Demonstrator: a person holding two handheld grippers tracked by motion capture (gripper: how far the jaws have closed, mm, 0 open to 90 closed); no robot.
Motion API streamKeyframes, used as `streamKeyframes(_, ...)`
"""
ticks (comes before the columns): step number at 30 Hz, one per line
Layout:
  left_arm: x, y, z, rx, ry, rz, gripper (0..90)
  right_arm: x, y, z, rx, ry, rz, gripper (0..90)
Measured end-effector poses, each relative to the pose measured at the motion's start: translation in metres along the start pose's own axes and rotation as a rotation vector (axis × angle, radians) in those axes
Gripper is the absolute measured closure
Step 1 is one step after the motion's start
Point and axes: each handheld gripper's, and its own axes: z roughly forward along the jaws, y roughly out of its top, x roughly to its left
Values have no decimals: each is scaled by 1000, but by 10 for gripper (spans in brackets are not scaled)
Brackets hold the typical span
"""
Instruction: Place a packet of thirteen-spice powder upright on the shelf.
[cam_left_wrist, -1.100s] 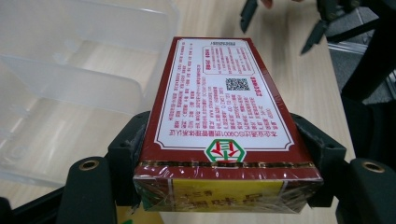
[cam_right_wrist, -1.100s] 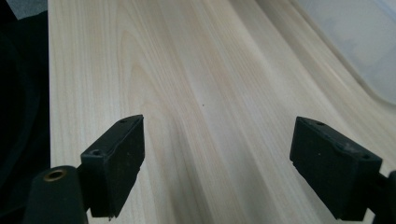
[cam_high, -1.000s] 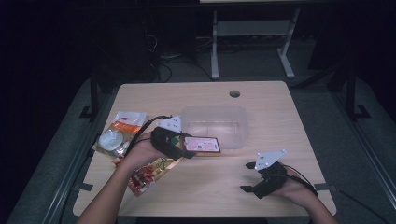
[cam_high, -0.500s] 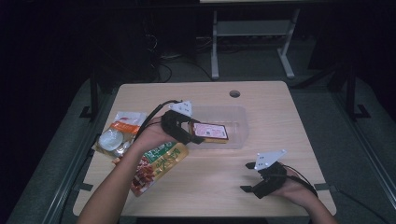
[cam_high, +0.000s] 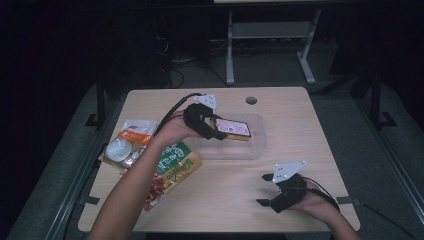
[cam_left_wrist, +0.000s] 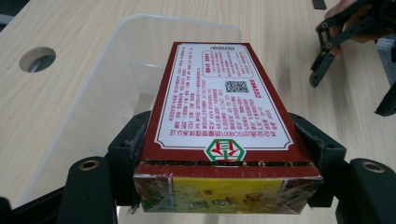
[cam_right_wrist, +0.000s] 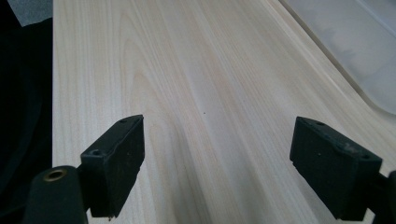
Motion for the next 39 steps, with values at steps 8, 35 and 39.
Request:
streamKeyframes(8,17,16,13,34,-1,14,315,0,1,0,-7,5,-3,175)
streamKeyframes(35,25,20,54,60,-36,13,312,-4,-1,2,-6,10,-20,175)
streamKeyframes(39,25,22,56,60,-38,14,312,-4,-1,1,-6,10,-16,175)
